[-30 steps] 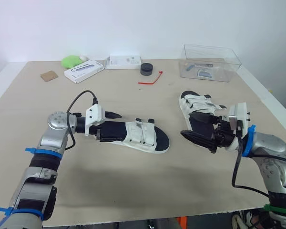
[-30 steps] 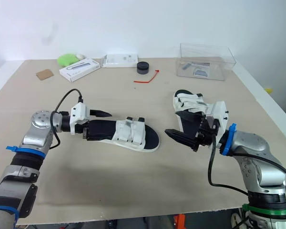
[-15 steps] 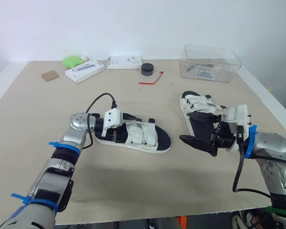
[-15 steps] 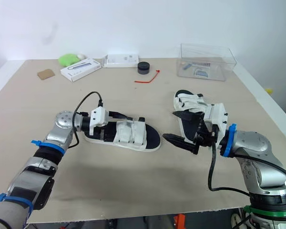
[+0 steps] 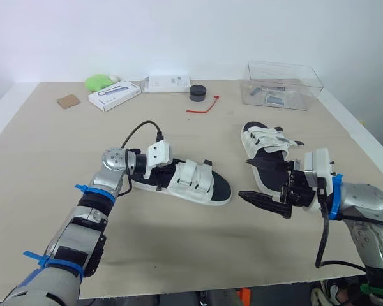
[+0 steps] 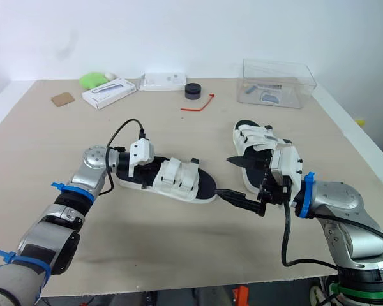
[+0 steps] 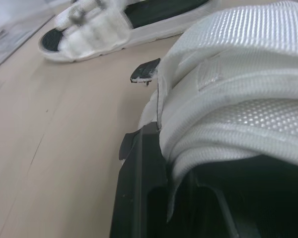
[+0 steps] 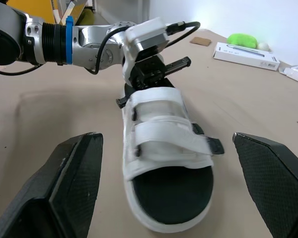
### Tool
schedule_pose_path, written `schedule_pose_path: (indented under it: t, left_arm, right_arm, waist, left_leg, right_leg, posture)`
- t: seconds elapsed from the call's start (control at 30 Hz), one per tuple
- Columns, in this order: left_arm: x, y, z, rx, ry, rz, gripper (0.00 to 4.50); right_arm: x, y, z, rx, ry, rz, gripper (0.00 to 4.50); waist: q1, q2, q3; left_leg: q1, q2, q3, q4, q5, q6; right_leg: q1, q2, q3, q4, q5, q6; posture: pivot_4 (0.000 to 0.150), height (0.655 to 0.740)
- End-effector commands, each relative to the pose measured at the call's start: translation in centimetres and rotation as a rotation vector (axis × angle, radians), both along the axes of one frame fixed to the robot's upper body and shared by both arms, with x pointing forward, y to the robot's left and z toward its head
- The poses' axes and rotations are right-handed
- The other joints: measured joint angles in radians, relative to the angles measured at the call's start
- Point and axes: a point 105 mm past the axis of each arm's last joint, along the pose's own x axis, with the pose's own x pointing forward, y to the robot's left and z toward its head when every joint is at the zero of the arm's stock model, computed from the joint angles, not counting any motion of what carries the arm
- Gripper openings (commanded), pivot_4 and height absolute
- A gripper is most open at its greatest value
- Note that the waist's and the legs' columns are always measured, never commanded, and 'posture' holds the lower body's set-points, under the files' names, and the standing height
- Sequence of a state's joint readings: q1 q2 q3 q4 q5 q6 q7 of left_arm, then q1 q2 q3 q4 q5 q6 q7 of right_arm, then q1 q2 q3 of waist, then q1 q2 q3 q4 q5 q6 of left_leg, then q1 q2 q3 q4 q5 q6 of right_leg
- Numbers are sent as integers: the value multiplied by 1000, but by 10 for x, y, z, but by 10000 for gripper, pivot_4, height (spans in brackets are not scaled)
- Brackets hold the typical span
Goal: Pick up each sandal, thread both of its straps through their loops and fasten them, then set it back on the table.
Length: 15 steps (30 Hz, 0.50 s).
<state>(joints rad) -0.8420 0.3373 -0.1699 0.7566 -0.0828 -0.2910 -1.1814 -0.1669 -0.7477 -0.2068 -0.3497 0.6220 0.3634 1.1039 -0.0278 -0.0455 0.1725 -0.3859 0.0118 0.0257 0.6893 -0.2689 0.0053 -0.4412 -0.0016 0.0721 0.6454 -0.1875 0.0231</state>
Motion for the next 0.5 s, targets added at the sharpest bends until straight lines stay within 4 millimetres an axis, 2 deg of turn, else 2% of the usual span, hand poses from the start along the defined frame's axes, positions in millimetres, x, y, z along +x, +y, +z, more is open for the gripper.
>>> schedule_pose_path:
  t: [0.03,0.13,0.2,0.27,0.37,0.47,0.5]
  left_arm:
    - [42,33,39,-75,-64,334,359]
    - [79,81,59,-163,-18,728,359]
    - [91,111,65,-240,52,950,359]
    - [95,130,63,-283,120,1089,359]
    - [96,146,51,-295,190,1223,359]
    - [95,151,43,-255,184,1290,359]
    - [94,149,42,-235,178,1296,359]
  right_arm:
    - [2,1,12,-13,-64,-3,45000]
    - [10,-1,14,-7,-86,-39,45000]
    - [17,-1,17,15,-98,-63,45000]
    - [23,0,20,40,-104,-79,45000]
    - [30,2,24,96,-77,-95,45000]
    - [33,4,27,117,-69,-96,45000]
    - [34,4,27,117,-68,-96,45000]
  waist:
    - [-1,0,0]
    - [-7,-2,1]
    - [-14,-2,1]
    - [-18,-2,1]
    - [-15,-1,1]
    - [-10,-2,1]
    - [-5,-2,1]
  left_leg:
    - [0,0,0,0,0,0]
    - [0,1,-1,1,1,1]
    - [0,2,-1,1,1,1]
    - [0,3,-1,0,1,1]
    - [0,3,-1,-1,0,0]
    - [-4,2,-2,-1,-1,0]
    - [-4,0,-2,-1,-2,-1]
  right_leg:
    - [0,0,0,0,0,0]
    - [0,3,0,0,3,1]
    - [0,4,0,0,3,1]
    - [-1,5,0,0,3,1]
    - [-2,3,-1,0,1,0]
    - [-3,1,-2,-1,1,0]
    - [-3,-1,-2,-1,4,-5]
  posture:
    - [1500,7400]
    - [1500,7400]
    - [1500,7400]
    - [1500,7400]
    - [1500,7400]
    - [1500,7400]
    - [1500,7400]
